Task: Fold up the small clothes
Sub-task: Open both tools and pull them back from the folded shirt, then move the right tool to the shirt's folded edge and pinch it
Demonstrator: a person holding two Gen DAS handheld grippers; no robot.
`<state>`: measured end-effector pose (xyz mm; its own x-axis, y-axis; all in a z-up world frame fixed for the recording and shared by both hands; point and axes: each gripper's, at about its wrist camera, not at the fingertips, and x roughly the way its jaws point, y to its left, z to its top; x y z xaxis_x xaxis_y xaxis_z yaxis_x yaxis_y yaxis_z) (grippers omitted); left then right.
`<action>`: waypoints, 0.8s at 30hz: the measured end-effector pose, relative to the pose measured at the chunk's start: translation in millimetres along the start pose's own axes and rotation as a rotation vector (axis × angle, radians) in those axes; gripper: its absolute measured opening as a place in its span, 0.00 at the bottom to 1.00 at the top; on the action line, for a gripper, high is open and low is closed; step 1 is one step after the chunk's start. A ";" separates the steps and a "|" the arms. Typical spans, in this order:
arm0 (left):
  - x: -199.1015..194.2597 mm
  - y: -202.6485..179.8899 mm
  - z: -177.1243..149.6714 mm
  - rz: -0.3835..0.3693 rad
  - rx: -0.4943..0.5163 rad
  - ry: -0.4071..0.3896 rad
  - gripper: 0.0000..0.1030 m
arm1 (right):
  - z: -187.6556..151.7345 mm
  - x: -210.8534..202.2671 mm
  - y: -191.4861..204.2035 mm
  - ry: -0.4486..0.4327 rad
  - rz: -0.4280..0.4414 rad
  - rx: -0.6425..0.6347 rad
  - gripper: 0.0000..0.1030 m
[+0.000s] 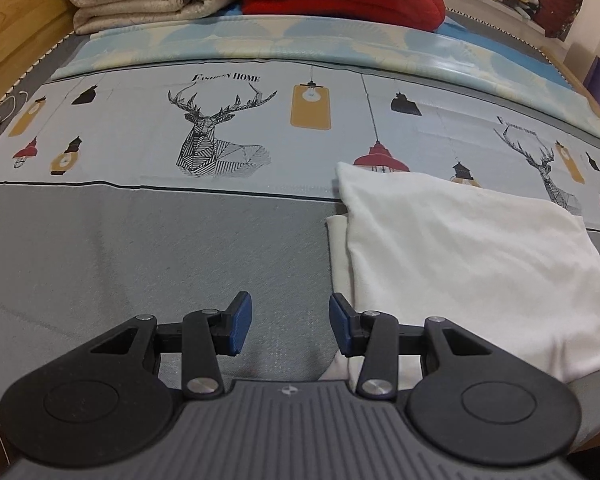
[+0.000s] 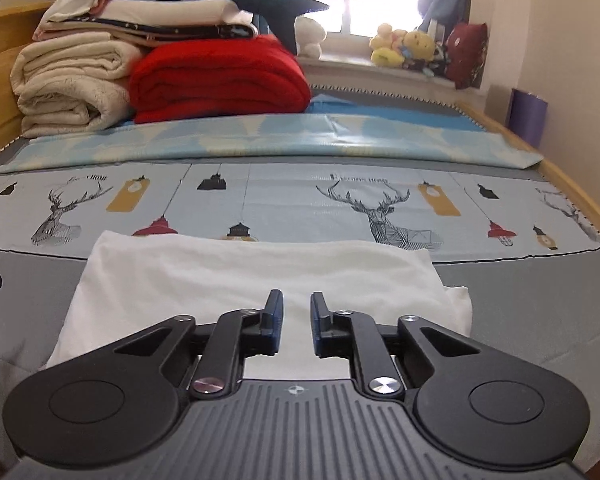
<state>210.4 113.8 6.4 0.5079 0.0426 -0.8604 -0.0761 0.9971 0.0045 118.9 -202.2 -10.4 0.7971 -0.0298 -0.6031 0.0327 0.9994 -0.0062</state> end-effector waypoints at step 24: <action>7.8 31.6 4.6 -0.016 -0.059 0.030 0.46 | -41.7 13.1 131.2 0.058 0.291 -0.342 0.14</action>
<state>215.9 145.9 2.1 0.4838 0.0241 -0.8749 -0.1193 0.9921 -0.0386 108.6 -70.9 -52.3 0.7083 0.2442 -0.6623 -0.3967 0.9138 -0.0874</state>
